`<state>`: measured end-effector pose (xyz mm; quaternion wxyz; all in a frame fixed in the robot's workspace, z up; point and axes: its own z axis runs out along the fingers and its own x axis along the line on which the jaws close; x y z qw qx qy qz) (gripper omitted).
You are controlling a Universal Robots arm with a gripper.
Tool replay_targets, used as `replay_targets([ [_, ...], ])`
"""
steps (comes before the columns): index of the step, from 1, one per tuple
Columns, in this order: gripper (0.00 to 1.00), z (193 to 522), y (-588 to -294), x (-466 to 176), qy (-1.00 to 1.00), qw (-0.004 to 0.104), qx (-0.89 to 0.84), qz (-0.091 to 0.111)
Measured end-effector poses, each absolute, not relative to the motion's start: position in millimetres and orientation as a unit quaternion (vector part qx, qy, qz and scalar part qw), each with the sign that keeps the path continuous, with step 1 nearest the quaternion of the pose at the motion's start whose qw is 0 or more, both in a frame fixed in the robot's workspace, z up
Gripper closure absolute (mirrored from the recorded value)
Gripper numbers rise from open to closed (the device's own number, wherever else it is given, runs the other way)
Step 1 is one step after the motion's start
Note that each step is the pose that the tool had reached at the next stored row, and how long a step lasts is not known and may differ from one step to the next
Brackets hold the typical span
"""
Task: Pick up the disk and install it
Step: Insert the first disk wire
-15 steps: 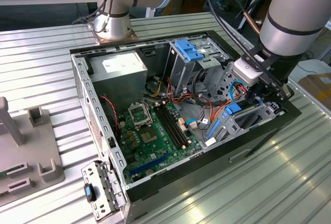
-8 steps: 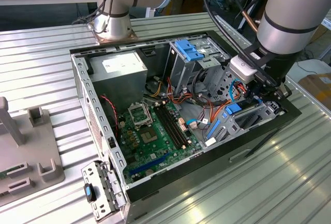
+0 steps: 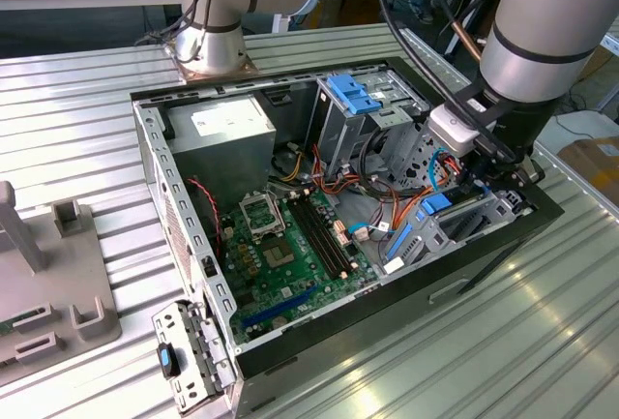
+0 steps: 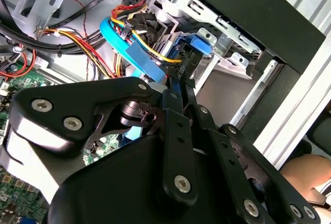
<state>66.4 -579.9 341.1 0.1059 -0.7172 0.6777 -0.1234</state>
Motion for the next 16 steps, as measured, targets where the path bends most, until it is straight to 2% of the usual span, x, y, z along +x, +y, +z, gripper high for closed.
replay_targets([
  [16,0.84,337.9,-577.7,67.2,0.683,0.105,-0.713,-0.124],
])
